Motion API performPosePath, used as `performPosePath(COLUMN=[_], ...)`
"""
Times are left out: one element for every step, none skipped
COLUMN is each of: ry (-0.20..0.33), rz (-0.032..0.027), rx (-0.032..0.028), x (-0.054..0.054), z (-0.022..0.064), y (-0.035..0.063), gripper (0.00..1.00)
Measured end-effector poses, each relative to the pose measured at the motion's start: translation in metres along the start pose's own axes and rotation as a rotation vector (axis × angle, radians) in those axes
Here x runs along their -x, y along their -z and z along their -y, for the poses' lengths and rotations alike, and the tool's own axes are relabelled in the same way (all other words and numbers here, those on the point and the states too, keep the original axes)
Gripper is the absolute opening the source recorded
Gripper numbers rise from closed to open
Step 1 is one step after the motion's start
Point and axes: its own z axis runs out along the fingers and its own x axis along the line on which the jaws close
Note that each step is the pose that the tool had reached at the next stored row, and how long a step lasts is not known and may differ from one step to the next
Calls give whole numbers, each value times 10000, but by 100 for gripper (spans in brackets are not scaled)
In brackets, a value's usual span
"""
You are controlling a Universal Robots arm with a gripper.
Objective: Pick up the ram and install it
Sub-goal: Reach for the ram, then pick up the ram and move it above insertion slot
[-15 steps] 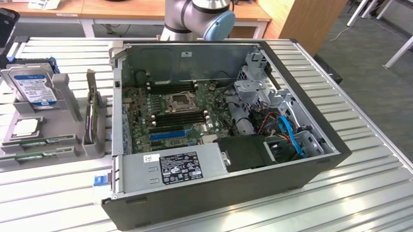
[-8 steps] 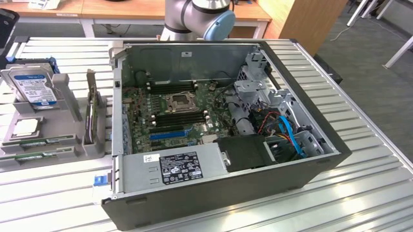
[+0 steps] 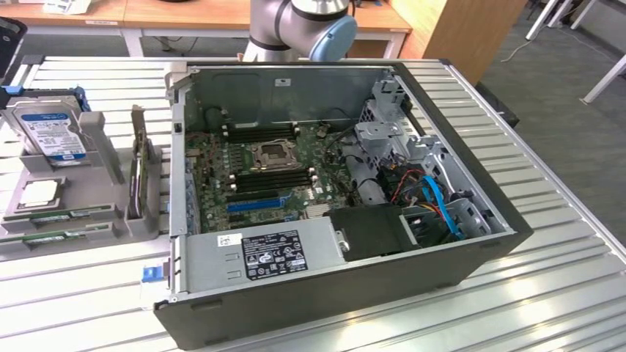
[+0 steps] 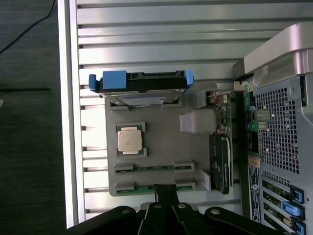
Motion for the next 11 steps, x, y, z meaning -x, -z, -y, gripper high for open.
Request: performPosePath(ry=[-1, -1, 0, 0, 0, 0, 0, 0, 0, 0, 0], rz=[1, 1, 0, 0, -1, 0, 0, 0, 0, 0, 0], rx=[1, 1, 2, 2, 1, 2, 2, 2, 2, 2, 2], x=[0, 0, 0, 0, 0, 0, 0, 0, 0, 0, 0], z=[3, 3, 4, 4, 4, 4, 4, 4, 4, 4, 4], y=[0, 0, 0, 0, 1, 0, 0, 0, 0, 0, 0], gripper=[10, 10, 10, 10, 10, 10, 10, 10, 10, 10, 10])
